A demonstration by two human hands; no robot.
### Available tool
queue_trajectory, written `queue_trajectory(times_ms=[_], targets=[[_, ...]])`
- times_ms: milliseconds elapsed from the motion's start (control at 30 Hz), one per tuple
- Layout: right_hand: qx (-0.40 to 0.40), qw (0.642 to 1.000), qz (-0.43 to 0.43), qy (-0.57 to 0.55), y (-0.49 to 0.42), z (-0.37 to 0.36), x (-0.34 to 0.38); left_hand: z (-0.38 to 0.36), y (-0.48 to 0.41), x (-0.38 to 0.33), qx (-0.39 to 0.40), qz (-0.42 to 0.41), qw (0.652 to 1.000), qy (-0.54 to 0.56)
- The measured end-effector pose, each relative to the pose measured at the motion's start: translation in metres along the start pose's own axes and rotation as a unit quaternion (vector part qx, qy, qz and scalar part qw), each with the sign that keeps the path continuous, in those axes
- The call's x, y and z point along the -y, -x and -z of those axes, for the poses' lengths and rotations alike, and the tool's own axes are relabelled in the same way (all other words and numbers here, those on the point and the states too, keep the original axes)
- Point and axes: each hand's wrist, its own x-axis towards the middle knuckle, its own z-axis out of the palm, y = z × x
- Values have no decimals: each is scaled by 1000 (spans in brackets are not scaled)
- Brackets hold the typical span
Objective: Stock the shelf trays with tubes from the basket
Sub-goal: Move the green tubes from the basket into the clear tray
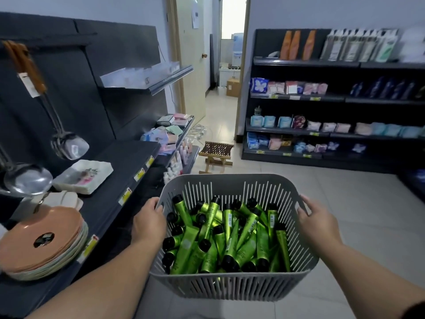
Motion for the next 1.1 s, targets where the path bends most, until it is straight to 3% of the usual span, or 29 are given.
queue_trajectory(times_ms=[400, 667, 1100], targets=[[-15, 999, -31, -28, -157, -86, 65, -66, -202, -57, 27, -6, 1000, -1], [-5, 1000, -20, -12, -264, -112, 93, -120, -282, -95, 13, 2, 1000, 0], [49, 998, 24, 16, -512, -134, 105, -250, -400, -207, -44, 68, 997, -4]])
